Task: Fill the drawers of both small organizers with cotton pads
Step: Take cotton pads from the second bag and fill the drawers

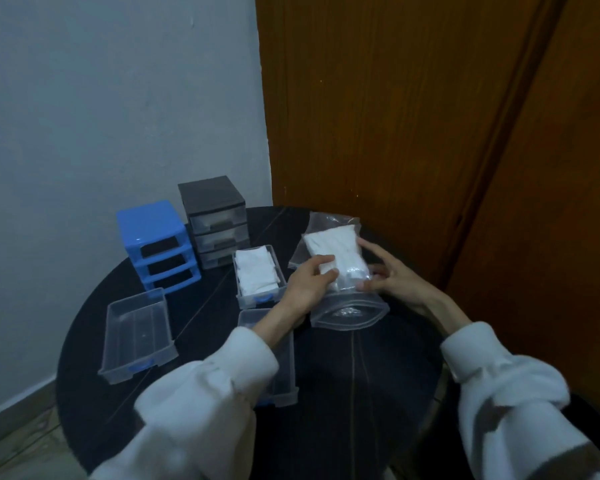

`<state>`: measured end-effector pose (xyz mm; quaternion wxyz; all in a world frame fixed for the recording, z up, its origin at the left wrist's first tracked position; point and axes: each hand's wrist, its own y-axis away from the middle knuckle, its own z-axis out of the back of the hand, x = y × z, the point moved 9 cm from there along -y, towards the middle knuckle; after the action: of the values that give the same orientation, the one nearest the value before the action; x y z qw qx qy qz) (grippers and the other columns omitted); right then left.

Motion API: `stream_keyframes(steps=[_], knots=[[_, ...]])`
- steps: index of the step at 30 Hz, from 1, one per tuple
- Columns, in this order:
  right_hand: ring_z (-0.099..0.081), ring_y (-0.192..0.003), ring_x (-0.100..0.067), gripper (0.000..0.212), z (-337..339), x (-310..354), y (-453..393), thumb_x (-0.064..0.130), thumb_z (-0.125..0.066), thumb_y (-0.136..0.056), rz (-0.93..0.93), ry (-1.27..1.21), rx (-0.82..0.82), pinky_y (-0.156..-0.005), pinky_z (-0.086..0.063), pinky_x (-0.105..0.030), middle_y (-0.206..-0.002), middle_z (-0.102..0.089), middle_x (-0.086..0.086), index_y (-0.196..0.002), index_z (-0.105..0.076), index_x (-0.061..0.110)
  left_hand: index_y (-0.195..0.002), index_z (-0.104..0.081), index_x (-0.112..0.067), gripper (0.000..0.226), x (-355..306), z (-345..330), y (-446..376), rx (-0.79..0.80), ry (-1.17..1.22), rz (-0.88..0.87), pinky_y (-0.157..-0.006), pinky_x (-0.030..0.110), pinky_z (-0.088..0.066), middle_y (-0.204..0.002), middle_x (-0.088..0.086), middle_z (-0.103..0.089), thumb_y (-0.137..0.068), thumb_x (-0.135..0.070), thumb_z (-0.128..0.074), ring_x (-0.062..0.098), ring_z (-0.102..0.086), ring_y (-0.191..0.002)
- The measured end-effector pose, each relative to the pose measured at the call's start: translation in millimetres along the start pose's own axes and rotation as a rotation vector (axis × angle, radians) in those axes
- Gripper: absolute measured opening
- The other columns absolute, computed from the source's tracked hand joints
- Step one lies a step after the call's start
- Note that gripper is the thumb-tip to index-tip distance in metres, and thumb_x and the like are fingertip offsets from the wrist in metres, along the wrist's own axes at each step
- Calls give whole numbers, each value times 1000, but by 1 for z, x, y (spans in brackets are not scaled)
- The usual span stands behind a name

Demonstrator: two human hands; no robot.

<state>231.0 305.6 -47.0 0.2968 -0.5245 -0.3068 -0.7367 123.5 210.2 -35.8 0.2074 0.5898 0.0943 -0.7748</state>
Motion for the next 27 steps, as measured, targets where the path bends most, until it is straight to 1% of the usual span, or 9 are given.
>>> stream_keyframes(steps=[4, 8, 10, 12, 15, 17, 19, 23, 27], knots=[[-54, -103, -15, 81, -3, 27, 9, 6, -68, -79, 142, -102, -12, -77, -52, -30, -117, -46, 5, -141, -28, 41, -119, -53, -18, 28, -21, 18, 4, -115, 184, -126, -83, 36, -56, -127, 10, -51, -93, -12, -54, 25, -57, -108], [-53, -102, -11, 42, -6, 55, 12, 19, -64, -85, 255, -192, -122, -60, -53, -19, -119, -46, 7, -118, -47, 39, -108, -54, -16, 27, -38, 34, 12, -178, 280, -250, -63, 23, -57, -126, 10, -51, -86, -3, -62, 24, -58, -104], [-54, -101, -10, 34, -6, 64, 11, 20, -63, -86, 304, -168, -189, -60, -53, -19, -116, -48, 8, -114, -47, 31, -106, -55, -19, 31, -43, 39, 15, -173, 269, -303, -64, 24, -56, -126, 12, -51, -83, 0, -65, 25, -57, -106], [-55, -101, -10, 34, -10, 68, 10, 20, -60, -88, 335, -189, -199, -67, -55, -22, -114, -49, 7, -117, -43, 27, -103, -55, -27, 36, -48, 44, 18, -163, 213, -357, -73, 31, -58, -130, 12, -46, -81, 0, -67, 28, -52, -115], [-58, -109, -22, 34, -17, 71, 9, 14, -59, -88, 372, -263, -145, -77, -57, -33, -125, -51, -7, -113, -42, 31, -104, -53, -30, 43, -54, 48, 26, -128, 214, -422, -77, 29, -57, -133, 11, -42, -80, 4, -66, 25, -48, -119], [-56, -113, -29, 34, -22, 72, 9, 9, -58, -89, 382, -277, -113, -81, -56, -40, -130, -48, -13, -109, -44, 33, -105, -50, -31, 46, -52, 45, 28, -72, 264, -401, -78, 33, -58, -134, 10, -40, -81, 6, -62, 25, -49, -118], [-55, -114, -29, 32, -27, 75, 11, 7, -56, -90, 399, -270, -99, -78, -57, -39, -132, -46, -12, -107, -45, 32, -108, -48, -32, 45, -47, 39, 29, -2, 340, -331, -78, 39, -57, -132, 8, -43, -84, 5, -58, 27, -52, -114], [-56, -111, -18, 23, -37, 83, 16, 7, -49, -94, 431, -243, -75, -77, -57, -33, -132, -45, -5, -110, -52, 23, -110, -48, -31, 43, -43, 42, 27, 10, 378, -257, -72, 34, -57, -127, 9, -46, -87, 4, -54, 27, -56, -106], [-53, -110, -11, 34, -39, 87, 16, 7, -54, -91, 424, -211, -90, -80, -55, -30, -126, -49, 4, -116, -56, 30, -116, -47, -26, 45, -44, 52, 26, 21, 369, -263, -73, 31, -56, -124, 8, -48, -86, 6, -53, 26, -56, -107]])
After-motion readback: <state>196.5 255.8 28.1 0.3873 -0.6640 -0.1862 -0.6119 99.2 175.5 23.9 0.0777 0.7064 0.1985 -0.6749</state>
